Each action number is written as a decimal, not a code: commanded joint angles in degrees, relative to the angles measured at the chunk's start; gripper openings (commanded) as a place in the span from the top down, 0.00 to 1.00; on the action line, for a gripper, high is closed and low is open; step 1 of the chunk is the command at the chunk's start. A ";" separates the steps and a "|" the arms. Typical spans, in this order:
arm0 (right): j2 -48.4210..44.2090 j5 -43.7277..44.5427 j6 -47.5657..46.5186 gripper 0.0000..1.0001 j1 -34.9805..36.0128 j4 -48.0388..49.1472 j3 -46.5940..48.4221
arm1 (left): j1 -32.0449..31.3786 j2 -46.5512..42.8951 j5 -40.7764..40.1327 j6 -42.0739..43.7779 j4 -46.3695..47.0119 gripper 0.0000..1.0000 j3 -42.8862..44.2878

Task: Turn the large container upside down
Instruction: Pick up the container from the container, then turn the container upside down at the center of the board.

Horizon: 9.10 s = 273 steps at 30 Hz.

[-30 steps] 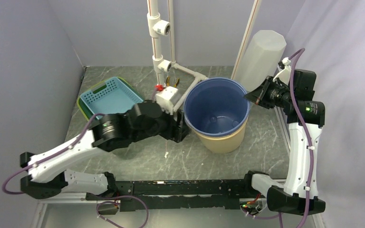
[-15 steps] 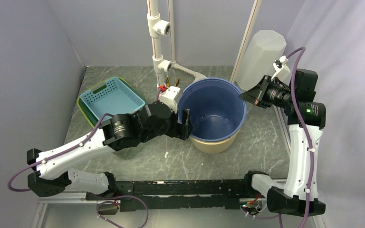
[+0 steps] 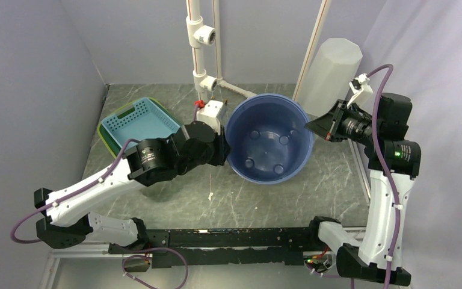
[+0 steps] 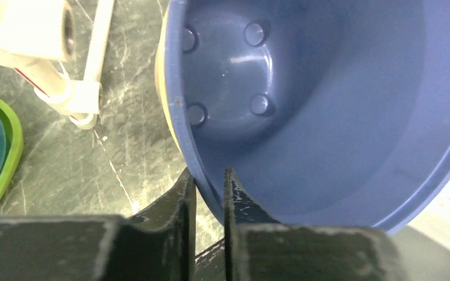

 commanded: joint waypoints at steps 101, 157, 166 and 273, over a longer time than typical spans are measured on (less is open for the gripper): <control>3.90 31.43 12.64 1.00 12.05 4.50 1.12 | 9.71 -12.57 21.68 -0.56 11.36 0.28 -11.68; -12.61 27.30 11.60 1.00 12.01 13.28 10.54 | 9.76 -17.46 18.20 -3.35 11.40 0.23 -15.51; -11.90 17.38 5.46 1.00 12.04 1.40 12.23 | 9.76 -24.29 14.69 -6.48 4.38 0.21 -16.61; -16.91 35.56 31.17 0.54 56.52 17.71 -21.17 | 9.74 -28.02 3.45 -19.90 7.85 0.97 -42.12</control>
